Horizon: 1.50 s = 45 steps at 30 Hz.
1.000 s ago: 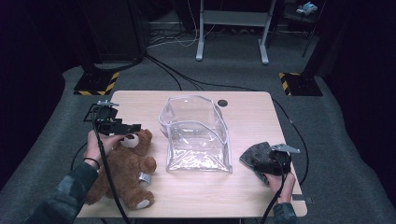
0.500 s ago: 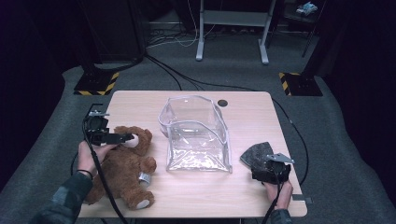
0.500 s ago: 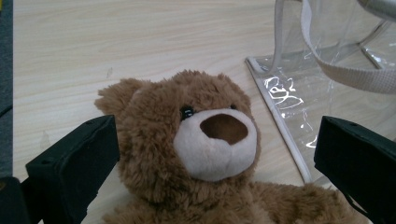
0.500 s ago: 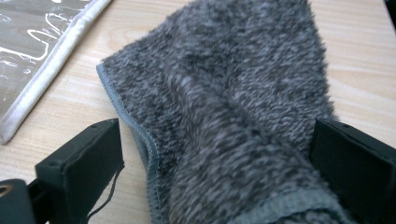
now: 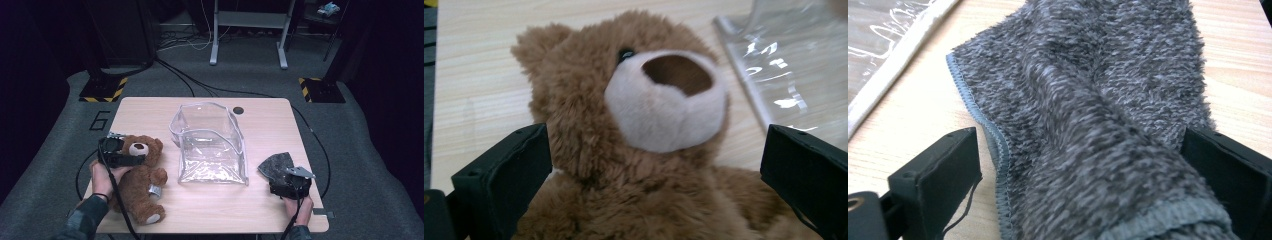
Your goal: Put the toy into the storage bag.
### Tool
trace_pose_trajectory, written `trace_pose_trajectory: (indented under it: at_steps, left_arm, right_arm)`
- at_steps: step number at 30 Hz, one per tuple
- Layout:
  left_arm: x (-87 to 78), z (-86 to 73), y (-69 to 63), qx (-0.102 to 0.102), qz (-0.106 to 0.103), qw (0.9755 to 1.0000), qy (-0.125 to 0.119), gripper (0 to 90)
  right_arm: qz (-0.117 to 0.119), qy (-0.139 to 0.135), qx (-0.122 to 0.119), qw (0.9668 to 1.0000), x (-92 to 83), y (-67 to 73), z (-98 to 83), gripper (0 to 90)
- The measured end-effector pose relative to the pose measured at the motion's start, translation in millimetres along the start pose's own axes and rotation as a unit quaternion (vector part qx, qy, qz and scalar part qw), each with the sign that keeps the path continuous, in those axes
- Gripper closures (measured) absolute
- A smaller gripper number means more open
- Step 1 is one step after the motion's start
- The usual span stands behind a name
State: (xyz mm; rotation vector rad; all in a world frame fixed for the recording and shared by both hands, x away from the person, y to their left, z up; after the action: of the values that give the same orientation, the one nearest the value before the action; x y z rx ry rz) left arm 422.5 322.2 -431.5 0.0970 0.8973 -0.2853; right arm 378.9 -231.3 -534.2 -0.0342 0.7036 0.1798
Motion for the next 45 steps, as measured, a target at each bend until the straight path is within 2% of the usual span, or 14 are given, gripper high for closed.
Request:
trace_pose_trajectory:
  at_steps: [3, 8, 12, 16, 17, 20, 24, 26, 30, 33, 38, 40, 42, 45]
  left_arm:
    - [9.3, -4.5, 2.0, -0.009, 0.003, 0.9999, 0.012, 0.0]
    - [20.8, -9.3, 3.2, -0.013, 0.002, 0.9994, 0.033, 0.0]
    - [31.4, -14.4, 0.4, 0.0, 0.005, 0.9987, 0.052, 0.0]
    - [41.8, -21.0, -2.6, 0.007, 0.024, 0.9982, 0.054, 0.4]
    - [43.5, -22.4, -2.6, 0.005, 0.027, 0.9982, 0.054, 2.2]
    - [46.6, -25.0, 2.3, -0.013, 0.011, 0.9983, 0.056, 5.4]
    - [48.0, -27.4, 6.8, -0.022, -0.007, 0.9984, 0.052, 13.2]
    - [47.9, -27.4, 7.0, -0.015, -0.009, 0.9984, 0.054, 18.3]
    - [47.2, -26.6, 5.6, -0.003, -0.004, 0.9986, 0.053, 28.6]
    - [43.7, -27.7, 4.7, 0.008, 0.002, 0.9991, 0.042, 35.2]
    - [37.4, -28.2, 5.8, 0.019, -0.001, 0.9993, 0.031, 40.2]
    - [34.9, -28.3, 7.0, 0.012, -0.005, 0.9996, 0.025, 41.7]
    - [31.5, -27.6, 9.2, 0.015, -0.009, 0.9995, 0.026, 42.6]
    - [24.4, -25.9, 12.2, 0.016, -0.013, 0.9997, 0.01, 43.6]
  right_arm:
    - [-0.005, 0.001, -0.003, 1.0, 0.9, 1.1, 0.1, 3.1]
    - [-0.008, 0.003, -0.005, 0.9999, 1.4, 1.0, 0.3, 3.2]
    - [-0.009, 0.003, 0.0, 1.0, 1.1, 0.9, 0.2, 3.6]
    - [-0.011, 0.002, 0.0, 0.9999, 1.0, 1.0, 0.1, 4.1]
    - [-0.013, 0.001, -0.005, 0.9999, 1.3, 0.7, 0.1, 4.3]
    - [-0.014, 0.002, -0.005, 0.9999, 1.4, 1.1, 0.1, 4.4]
    - [-0.015, 0.001, -0.004, 0.9999, 1.4, 1.1, 0.2, 4.8]
    - [-0.014, 0.002, -0.002, 0.9999, 1.5, 1.0, 0.2, 4.8]
    - [-0.014, 0.004, 0.001, 0.9999, 1.3, 1.0, 0.2, 4.8]
    - [-0.014, 0.004, 0.0, 0.9999, 1.4, 1.1, 0.3, 4.7]
    - [-0.013, 0.004, -0.002, 0.9999, 1.8, 1.0, 0.4, 4.5]
    - [-0.011, 0.003, -0.001, 0.9999, 1.7, 0.7, 0.4, 4.3]
    - [-0.01, 0.003, 0.001, 0.9999, 1.3, 0.4, 0.4, 4.2]
    - [-0.007, -0.004, 0.004, 1.0, 0.0, -0.4, 0.0, 3.7]
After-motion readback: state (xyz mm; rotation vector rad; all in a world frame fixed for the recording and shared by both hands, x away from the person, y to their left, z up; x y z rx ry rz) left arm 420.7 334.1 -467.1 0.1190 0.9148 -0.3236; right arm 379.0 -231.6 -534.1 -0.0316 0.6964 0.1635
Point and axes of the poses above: each handheld gripper's, and its own axes: x roughly forward along the jaws, z roughly out of its top, y roughly to its left, the point moved 1 cm from there along x, roughly forward along the jaws, and after that the axes turned 3 degrees about x, right-handed, at the moved point
